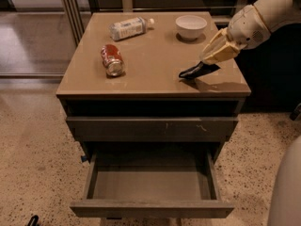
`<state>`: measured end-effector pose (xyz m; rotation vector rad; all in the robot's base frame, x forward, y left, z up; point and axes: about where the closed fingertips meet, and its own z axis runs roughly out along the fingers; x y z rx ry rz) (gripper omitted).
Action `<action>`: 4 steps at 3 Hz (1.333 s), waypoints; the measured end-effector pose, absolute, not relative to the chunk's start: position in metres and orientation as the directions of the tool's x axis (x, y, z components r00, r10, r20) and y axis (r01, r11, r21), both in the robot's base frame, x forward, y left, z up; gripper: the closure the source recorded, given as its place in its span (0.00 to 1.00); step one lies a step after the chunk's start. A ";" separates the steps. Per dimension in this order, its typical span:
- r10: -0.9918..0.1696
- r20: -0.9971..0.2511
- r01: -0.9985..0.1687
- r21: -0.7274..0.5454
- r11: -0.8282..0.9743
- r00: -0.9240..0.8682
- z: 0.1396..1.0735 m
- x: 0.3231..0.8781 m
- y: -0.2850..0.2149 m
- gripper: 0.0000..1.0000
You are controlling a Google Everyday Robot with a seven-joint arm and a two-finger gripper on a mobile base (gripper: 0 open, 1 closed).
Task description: Place rxbar blueberry into middle drawer
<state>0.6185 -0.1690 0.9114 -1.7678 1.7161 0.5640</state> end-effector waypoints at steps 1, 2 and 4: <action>-0.718 -0.694 -0.991 -0.124 0.050 0.051 0.915 0.589 -0.177 1.00; -0.688 -0.725 -0.992 -0.110 0.068 0.033 0.913 0.553 -0.180 1.00; -0.693 -0.719 -0.994 -0.102 0.033 0.051 0.912 0.563 -0.170 1.00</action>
Offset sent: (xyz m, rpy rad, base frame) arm -0.0868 -0.0180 0.0021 0.0797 0.0286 -0.0509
